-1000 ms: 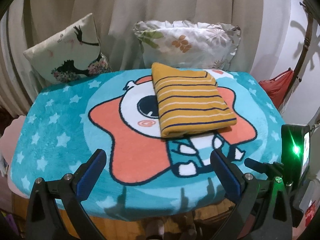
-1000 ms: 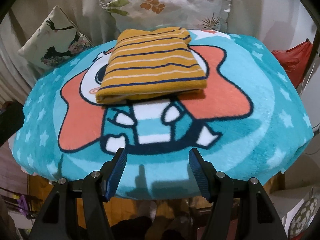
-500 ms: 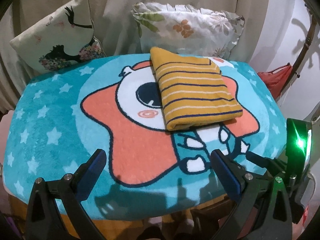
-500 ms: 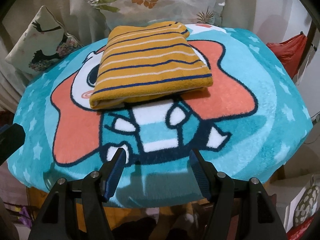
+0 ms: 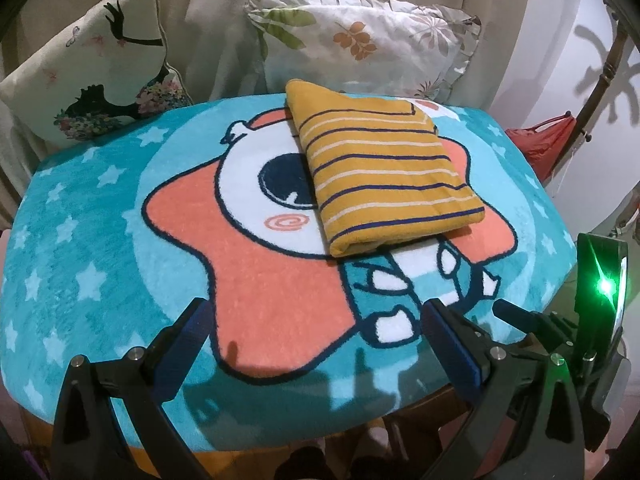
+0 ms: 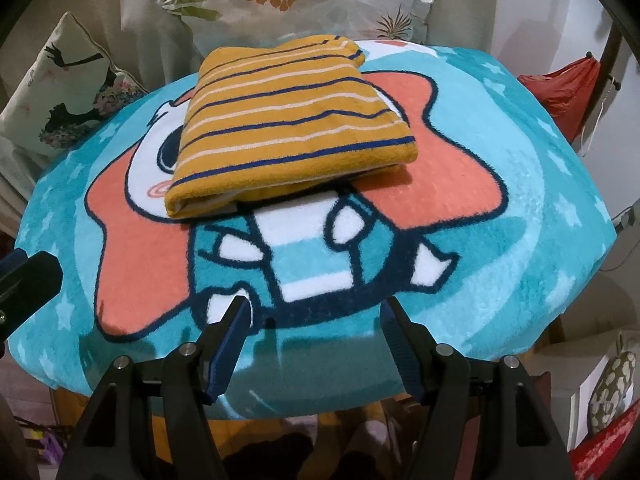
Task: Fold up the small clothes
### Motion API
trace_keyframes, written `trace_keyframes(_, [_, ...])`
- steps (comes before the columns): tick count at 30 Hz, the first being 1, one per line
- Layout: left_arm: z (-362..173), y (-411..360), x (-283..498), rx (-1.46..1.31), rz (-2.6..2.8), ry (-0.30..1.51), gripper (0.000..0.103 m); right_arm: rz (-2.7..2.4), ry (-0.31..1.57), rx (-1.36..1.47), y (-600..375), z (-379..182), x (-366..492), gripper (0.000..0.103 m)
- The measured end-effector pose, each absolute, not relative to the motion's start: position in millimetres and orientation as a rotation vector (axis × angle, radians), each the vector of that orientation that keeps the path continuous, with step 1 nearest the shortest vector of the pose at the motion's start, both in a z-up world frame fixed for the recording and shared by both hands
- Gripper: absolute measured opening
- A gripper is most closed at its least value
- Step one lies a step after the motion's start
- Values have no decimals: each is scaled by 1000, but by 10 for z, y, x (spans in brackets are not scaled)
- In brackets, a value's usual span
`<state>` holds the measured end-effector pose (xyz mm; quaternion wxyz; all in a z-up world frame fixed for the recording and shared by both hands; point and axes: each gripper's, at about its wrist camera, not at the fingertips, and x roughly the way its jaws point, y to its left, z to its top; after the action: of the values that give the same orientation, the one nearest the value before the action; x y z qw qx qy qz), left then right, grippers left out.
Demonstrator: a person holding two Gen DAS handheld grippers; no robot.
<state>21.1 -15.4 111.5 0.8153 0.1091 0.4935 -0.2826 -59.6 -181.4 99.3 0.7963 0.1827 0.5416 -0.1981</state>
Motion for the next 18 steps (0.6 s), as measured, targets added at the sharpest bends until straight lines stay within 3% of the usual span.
trace_keyframes(18, [997, -104, 314, 243, -570, 1094, 103, -410, 1186, 392, -1696, 894, -455, 73])
